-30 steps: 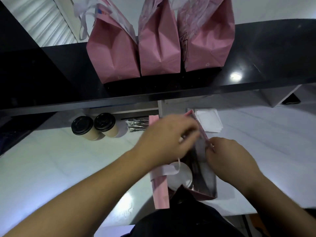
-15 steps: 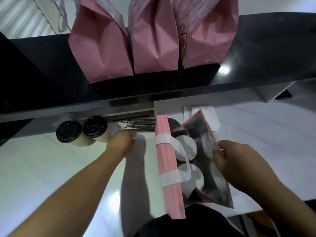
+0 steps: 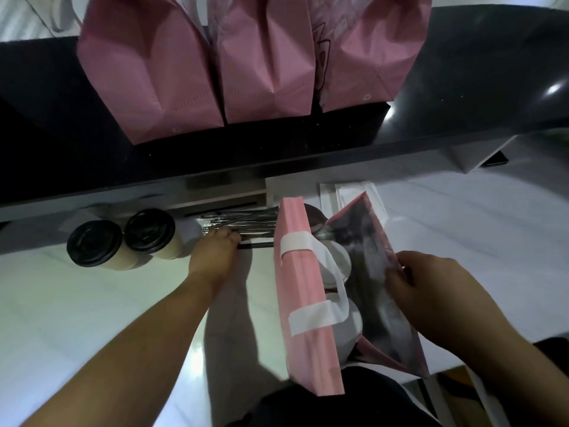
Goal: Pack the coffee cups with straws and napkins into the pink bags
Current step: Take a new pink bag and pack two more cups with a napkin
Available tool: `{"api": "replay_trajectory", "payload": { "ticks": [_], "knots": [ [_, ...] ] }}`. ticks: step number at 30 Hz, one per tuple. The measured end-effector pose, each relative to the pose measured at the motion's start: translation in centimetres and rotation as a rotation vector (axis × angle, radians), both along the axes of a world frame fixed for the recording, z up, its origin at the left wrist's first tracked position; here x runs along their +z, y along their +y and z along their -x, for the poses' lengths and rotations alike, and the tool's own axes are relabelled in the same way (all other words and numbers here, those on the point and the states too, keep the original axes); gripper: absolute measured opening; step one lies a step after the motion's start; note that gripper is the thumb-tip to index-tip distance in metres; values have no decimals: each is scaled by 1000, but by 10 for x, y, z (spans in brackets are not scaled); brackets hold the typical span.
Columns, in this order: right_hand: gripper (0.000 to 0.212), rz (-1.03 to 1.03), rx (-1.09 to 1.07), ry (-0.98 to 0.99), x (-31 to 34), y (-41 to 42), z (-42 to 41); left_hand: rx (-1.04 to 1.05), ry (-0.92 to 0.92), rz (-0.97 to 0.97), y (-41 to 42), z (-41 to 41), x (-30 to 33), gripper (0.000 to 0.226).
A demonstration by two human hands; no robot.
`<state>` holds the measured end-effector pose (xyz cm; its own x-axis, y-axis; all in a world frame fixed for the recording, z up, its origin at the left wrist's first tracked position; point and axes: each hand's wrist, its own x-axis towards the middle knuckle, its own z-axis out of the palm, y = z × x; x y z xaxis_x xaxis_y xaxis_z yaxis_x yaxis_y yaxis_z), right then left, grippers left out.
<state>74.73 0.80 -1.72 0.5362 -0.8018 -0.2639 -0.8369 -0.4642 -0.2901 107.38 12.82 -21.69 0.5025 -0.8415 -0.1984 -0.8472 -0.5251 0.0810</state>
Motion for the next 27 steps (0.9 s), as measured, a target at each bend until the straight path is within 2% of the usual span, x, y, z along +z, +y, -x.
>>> {"api": "replay_trajectory", "payload": {
  "ticks": [5, 8, 11, 15, 17, 20, 22, 24, 27],
  "knots": [
    [39, 10, -10, -9, -2, 0, 2, -41, 6, -36, -3, -1, 6, 24],
    [39, 15, -2, -15, -1, 2, 3, 8, 97, -21, -3, 1, 9, 23],
    [37, -1, -1, -19, -1, 2, 4, 19, 113, -26, 1, 6, 8, 25],
    [34, -11, 1, -4, -3, 1, 6, 56, 288, -4, 5, 13, 19, 20],
    [34, -14, 5, -8, -4, 2, 6, 18, 316, -64, 5, 15, 24, 18],
    [33, -24, 6, -9, -4, 2, 6, -58, 159, -227, 4, 22, 26, 28],
    [34, -28, 17, -2, -4, 2, 5, -56, 85, -261, 6, 27, 26, 35],
    [35, -35, 25, 3, -3, 2, 5, -64, 114, -258, 14, 30, 25, 34],
    [36, -35, 48, 2, -2, 1, 6, 17, 250, -186, 31, 33, 29, 17]
  ]
}}
